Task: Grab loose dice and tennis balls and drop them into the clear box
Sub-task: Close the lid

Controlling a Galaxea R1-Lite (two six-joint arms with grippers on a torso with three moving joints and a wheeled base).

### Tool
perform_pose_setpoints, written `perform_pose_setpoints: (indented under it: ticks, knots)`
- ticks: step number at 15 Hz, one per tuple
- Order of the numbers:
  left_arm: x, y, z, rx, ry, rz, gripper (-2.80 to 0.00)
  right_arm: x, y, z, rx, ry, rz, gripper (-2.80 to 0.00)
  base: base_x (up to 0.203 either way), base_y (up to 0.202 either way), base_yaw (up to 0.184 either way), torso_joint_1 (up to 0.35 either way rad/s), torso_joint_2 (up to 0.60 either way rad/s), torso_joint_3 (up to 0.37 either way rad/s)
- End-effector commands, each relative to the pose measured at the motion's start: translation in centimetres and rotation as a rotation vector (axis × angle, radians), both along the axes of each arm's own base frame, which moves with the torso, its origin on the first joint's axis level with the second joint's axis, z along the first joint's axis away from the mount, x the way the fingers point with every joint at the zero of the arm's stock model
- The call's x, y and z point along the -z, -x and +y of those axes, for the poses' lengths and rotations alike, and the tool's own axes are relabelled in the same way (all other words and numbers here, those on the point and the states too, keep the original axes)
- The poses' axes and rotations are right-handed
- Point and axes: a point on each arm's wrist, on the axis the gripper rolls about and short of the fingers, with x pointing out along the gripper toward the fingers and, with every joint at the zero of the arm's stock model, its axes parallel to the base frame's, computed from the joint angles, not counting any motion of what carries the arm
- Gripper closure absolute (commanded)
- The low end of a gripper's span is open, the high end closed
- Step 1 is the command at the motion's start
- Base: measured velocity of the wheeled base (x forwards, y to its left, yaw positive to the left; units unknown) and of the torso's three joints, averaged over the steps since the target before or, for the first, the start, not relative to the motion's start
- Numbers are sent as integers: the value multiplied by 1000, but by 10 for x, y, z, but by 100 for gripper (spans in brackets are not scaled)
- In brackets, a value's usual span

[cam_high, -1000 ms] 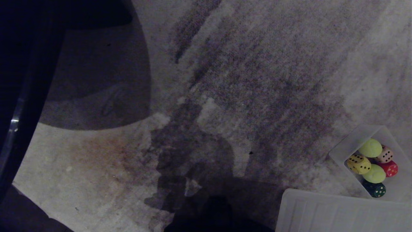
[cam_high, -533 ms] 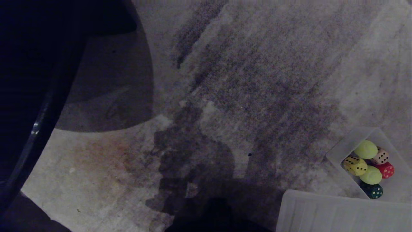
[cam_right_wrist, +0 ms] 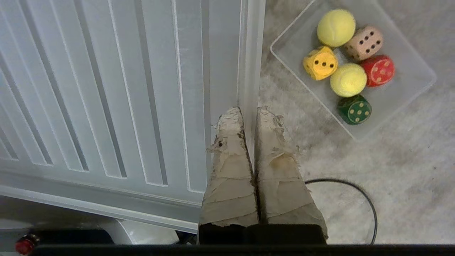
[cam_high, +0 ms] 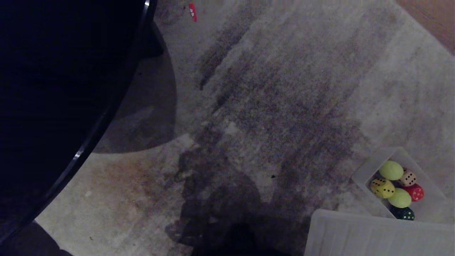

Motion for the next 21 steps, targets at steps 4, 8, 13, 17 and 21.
perform_pose_setpoints:
  ticks: [4, 8, 13, 17, 21]
  knots:
    - [0, 0, 0, -1, 1, 2, 0, 0, 0, 0, -1, 0, 3, 0, 0, 0, 0, 1, 2, 203]
    - [0, 0, 0, -1, 1, 2, 0, 0, 0, 0, -2, 0, 4, 0, 0, 0, 0, 1, 2, 203]
    - [0, 0, 0, -1, 1, 2, 0, 0, 0, 0, -1, 0, 3, 0, 0, 0, 0, 3, 2, 202]
    - [0, 0, 0, -1, 1, 2, 0, 0, 0, 0, -2, 0, 5, 0, 0, 0, 0, 3, 4, 204]
    - [0, 0, 0, -1, 1, 2, 0, 0, 0, 0, -1, 0, 4, 0, 0, 0, 0, 4, 4, 206]
